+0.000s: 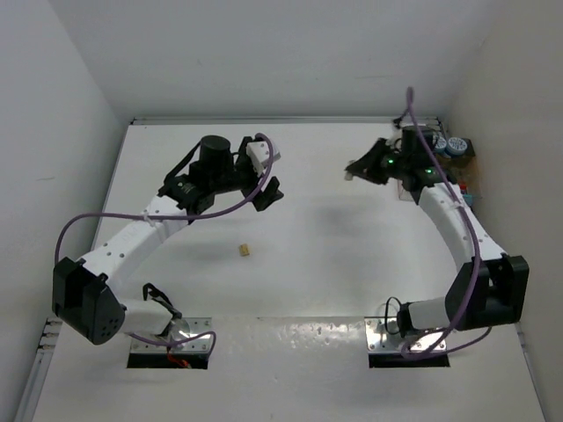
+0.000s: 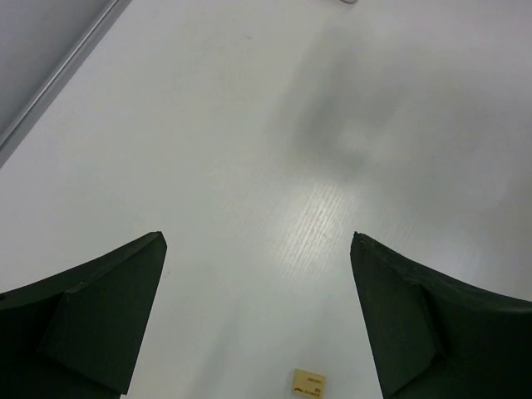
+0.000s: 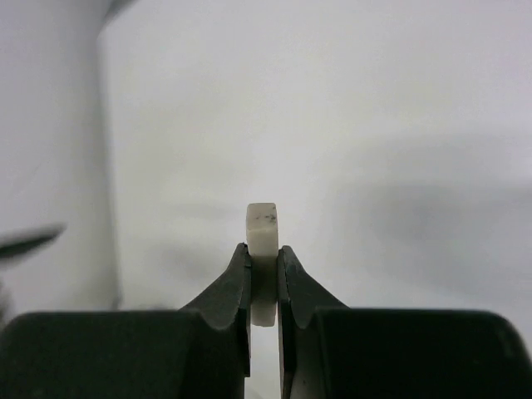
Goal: Sort the stationery into containers
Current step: Place the stationery in the storage box.
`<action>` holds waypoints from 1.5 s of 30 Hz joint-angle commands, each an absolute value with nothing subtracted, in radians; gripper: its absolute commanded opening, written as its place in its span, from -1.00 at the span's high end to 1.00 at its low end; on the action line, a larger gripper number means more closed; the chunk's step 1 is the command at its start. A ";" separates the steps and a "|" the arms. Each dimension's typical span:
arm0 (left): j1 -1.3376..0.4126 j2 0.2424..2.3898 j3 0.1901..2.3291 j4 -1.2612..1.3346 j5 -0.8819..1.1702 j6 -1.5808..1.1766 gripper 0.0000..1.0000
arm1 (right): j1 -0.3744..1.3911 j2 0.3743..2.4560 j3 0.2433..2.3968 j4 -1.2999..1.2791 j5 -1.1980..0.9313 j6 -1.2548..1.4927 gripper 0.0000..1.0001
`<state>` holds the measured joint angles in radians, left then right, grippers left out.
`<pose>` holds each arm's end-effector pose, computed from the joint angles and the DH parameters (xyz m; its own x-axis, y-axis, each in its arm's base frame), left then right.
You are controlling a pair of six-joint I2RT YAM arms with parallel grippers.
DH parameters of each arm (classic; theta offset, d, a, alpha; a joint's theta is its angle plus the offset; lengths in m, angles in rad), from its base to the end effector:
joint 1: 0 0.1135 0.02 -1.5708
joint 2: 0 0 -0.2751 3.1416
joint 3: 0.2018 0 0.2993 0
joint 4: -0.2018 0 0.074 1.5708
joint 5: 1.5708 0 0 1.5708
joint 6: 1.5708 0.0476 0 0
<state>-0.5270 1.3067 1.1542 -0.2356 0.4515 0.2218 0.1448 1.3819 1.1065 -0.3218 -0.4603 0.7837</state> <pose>0.2966 -0.1966 0.3496 -0.1427 0.3121 -0.9393 0.8539 0.5186 0.0426 0.3564 0.0733 0.2961 -0.7420 0.5309 -0.4094 0.0438 0.6477 0.7607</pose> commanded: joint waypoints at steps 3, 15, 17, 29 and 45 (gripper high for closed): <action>-0.482 1.276 1.144 -0.210 0.429 0.170 -1.00 | -0.072 1.382 1.075 -0.315 0.130 0.788 1.00; -0.390 1.279 1.092 -0.184 0.491 0.103 -1.00 | -0.302 1.684 1.312 -0.295 0.462 0.999 1.00; -0.376 1.276 1.081 -0.189 0.502 0.094 -1.00 | -0.302 1.712 1.335 -0.278 0.475 0.991 1.00; -0.328 1.272 1.069 -0.219 0.552 0.091 -1.00 | -0.302 1.854 1.425 -0.195 0.526 0.957 1.00; -0.322 1.298 1.086 -0.241 0.540 0.086 -1.00 | -0.307 1.966 1.476 -0.132 0.499 0.931 0.83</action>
<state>-0.3321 1.3067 1.0683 -0.2466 0.5346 0.0937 -0.3054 1.9457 1.4387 -0.1883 0.4911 0.9459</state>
